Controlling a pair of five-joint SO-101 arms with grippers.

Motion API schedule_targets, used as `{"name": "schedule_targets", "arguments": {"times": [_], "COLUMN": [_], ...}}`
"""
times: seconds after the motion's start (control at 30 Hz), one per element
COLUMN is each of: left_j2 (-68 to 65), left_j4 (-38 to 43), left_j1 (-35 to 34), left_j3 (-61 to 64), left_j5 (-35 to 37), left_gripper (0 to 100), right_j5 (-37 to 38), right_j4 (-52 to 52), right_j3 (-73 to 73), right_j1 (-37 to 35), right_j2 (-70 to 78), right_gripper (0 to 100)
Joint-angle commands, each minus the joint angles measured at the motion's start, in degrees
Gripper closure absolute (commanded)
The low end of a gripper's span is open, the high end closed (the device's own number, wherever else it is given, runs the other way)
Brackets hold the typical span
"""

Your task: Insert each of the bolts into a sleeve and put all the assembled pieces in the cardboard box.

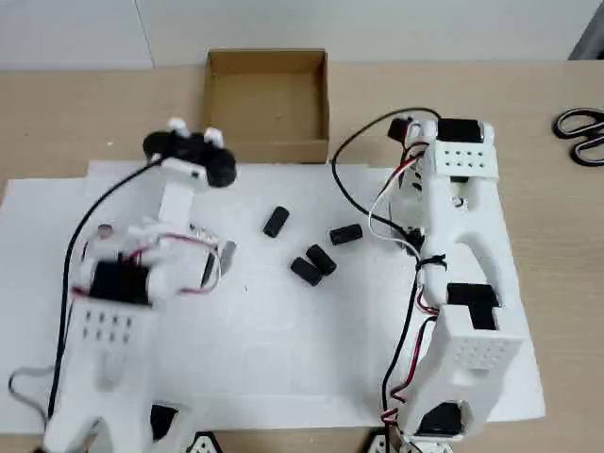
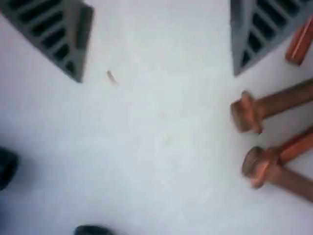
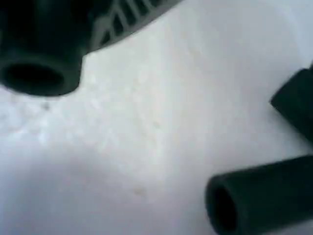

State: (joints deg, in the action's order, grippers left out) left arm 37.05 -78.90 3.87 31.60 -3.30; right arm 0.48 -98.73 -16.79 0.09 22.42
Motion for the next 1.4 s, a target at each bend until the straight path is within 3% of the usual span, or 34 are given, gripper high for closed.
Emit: {"name": "schedule_targets", "arguments": {"times": [0.0,0.2,0.47,0.8,1.03,1.37], "left_j2": [-8.79,-20.57,-27.6,-35.6,-35.52,-37.8], "left_j4": [-3.69,-8.09,-8.35,-3.43,-1.23,4.22], "left_j1": [-5.01,-15.3,-19.52,-25.41,-29.8,-33.67], "left_j3": [-11.47,-22.55,-23.6,-23.6,-23.6,-21.41], "left_j5": [0.44,0.44,1.85,-1.32,-5.63,-10.2], "left_gripper": [88,89,89,89,84,84], "right_j5": [-0.53,-0.18,-0.18,-0.09,0.0,0.0], "right_j4": [-0.84,-0.84,-0.84,-0.84,-0.84,-1.1], "right_j3": [0.79,2.29,4.4,4.4,4.13,4.22], "right_j1": [1.98,3.82,3.82,3.56,3.03,3.12], "right_j2": [-3.65,-3.74,-3.74,-3.74,-3.74,-3.74], "right_gripper": [99.5,99.5,99.5,99.5,99.5,99.5]}}
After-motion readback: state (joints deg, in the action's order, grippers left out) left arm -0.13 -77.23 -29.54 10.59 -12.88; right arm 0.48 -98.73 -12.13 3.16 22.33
